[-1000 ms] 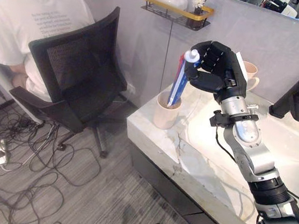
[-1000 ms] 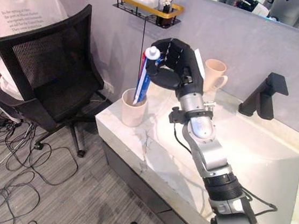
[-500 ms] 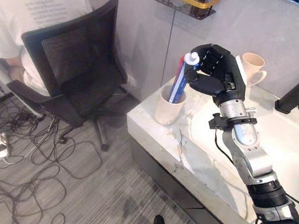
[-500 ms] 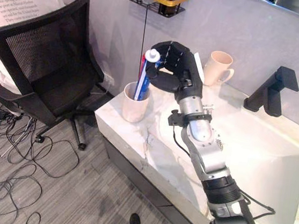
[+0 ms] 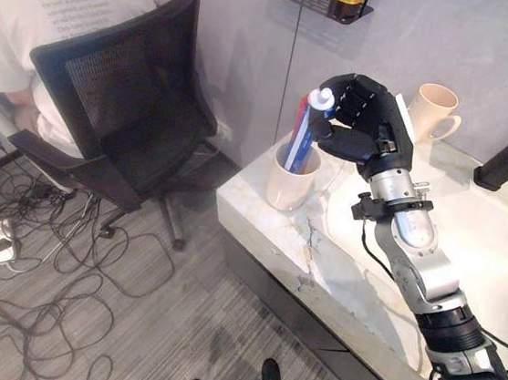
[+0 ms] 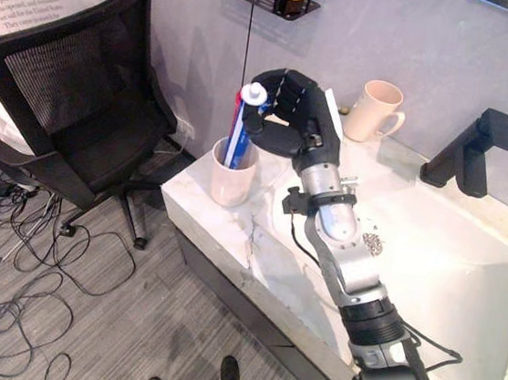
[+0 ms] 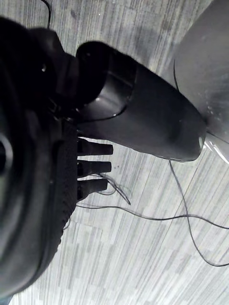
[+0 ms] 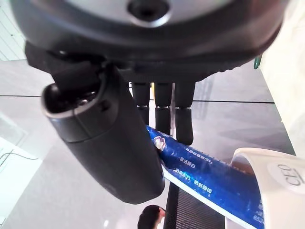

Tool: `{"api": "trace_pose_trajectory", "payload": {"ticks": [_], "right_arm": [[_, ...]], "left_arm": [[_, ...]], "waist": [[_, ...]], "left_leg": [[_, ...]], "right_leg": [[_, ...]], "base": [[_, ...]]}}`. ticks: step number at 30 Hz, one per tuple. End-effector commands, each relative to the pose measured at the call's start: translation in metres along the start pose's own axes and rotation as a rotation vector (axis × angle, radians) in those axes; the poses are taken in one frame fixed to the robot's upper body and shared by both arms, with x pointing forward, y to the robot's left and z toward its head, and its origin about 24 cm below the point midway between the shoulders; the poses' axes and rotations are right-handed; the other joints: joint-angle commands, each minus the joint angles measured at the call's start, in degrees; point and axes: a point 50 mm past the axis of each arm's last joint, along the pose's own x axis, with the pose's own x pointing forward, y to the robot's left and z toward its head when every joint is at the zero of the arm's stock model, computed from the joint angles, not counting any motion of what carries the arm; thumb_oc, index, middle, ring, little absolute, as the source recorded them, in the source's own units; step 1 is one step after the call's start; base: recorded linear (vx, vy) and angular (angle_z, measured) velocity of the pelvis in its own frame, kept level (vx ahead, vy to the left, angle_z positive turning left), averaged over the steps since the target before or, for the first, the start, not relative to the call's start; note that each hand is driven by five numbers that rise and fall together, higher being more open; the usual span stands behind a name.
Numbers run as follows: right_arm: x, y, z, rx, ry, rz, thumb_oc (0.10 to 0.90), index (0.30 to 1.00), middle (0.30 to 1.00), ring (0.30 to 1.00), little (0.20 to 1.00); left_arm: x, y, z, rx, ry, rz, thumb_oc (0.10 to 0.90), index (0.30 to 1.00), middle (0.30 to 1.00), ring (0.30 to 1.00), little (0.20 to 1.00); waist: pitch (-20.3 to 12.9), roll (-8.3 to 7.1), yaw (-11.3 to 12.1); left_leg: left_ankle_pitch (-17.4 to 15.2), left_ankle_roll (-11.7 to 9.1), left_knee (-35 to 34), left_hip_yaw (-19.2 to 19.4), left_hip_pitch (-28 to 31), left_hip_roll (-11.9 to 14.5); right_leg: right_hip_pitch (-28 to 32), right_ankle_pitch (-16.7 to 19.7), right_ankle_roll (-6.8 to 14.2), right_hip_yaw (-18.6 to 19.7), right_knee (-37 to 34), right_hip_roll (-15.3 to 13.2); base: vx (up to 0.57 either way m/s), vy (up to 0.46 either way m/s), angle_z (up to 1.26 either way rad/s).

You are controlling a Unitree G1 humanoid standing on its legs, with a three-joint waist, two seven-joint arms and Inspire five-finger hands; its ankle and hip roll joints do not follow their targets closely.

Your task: Organize the bathroom.

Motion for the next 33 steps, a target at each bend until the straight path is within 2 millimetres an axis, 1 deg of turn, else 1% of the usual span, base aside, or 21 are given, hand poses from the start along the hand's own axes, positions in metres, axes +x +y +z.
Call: {"api": "trace_pose_trajectory", "payload": {"ticks": [1,2,3,4,11,21,33], "right_arm": [[0.012,0.012,0.078,0.142,-0.440,0.038,0.508,0.462,0.462,0.462,0.462],[0.012,0.012,0.079,0.142,-0.440,0.039,0.554,0.531,0.531,0.531,0.531],[0.012,0.013,0.079,0.150,-0.434,0.035,0.696,0.745,0.745,0.745,0.745],[0.012,0.013,0.078,0.156,-0.431,0.033,0.800,0.900,0.900,0.900,0.900],[0.009,0.014,0.076,0.210,-0.429,0.034,0.800,0.900,0.900,0.900,0.900],[0.004,0.019,0.075,0.229,-0.437,0.050,0.800,0.900,0.900,0.900,0.900],[0.001,0.023,0.073,0.271,-0.405,0.063,0.800,0.900,0.900,0.900,0.900]], "left_arm": [[0.003,0.001,-0.027,0.073,0.093,0.010,0.800,0.900,0.900,0.900,0.900],[0.003,0.000,-0.027,0.075,0.093,0.012,0.800,0.900,0.900,0.900,0.900],[0.003,0.000,-0.028,0.076,0.095,0.012,0.800,0.900,0.900,0.900,0.900],[0.003,-0.001,-0.027,0.079,0.093,0.012,0.800,0.900,0.900,0.900,0.900],[0.003,-0.003,-0.028,0.088,0.090,0.017,0.800,0.900,0.900,0.900,0.900],[0.003,-0.006,-0.029,0.110,0.086,0.023,0.800,0.900,0.900,0.900,0.900],[0.003,-0.005,-0.028,0.123,0.077,0.031,0.800,0.900,0.900,0.900,0.900]], "waist": [[-4.77,-2.52,-1.66],[-4.75,-2.56,-1.67],[-4.85,-2.58,-1.70],[-4.87,-2.59,-1.75],[-5.37,-2.53,-2.09],[-6.02,-2.32,-2.68],[-5.83,-1.72,-3.26]], "left_leg": [[0.50,-2.57,8.88,4.41,-4.87,6.10],[0.49,-2.58,8.88,4.42,-4.82,6.10],[0.48,-2.61,8.83,4.47,-4.74,6.08],[0.46,-2.63,8.77,4.59,-4.68,6.10],[0.13,-2.45,7.94,5.03,-3.72,5.89],[-0.04,-2.33,7.02,5.29,-2.90,5.52],[0.07,-2.29,6.40,5.44,-2.98,5.05]], "right_leg": [[-1.73,-4.70,8.09,7.96,5.87,-4.93],[-1.71,-4.65,8.11,7.99,5.84,-4.93],[-1.66,-4.54,8.13,8.11,5.72,-4.92],[-1.63,-4.46,8.14,8.19,5.60,-4.93],[-1.35,-3.88,8.34,8.65,4.81,-4.96],[-1.47,-3.07,8.59,9.64,3.93,-4.70],[-2.12,-2.77,8.66,10.33,3.64,-4.34]], "base": [[0.00,0.000,0.00],[0.00,0.000,0.00],[0.00,0.000,0.00],[0.00,0.000,0.00],[0.00,0.000,-0.02],[-0.01,-0.008,-0.05],[0.00,0.001,-0.02]]}}
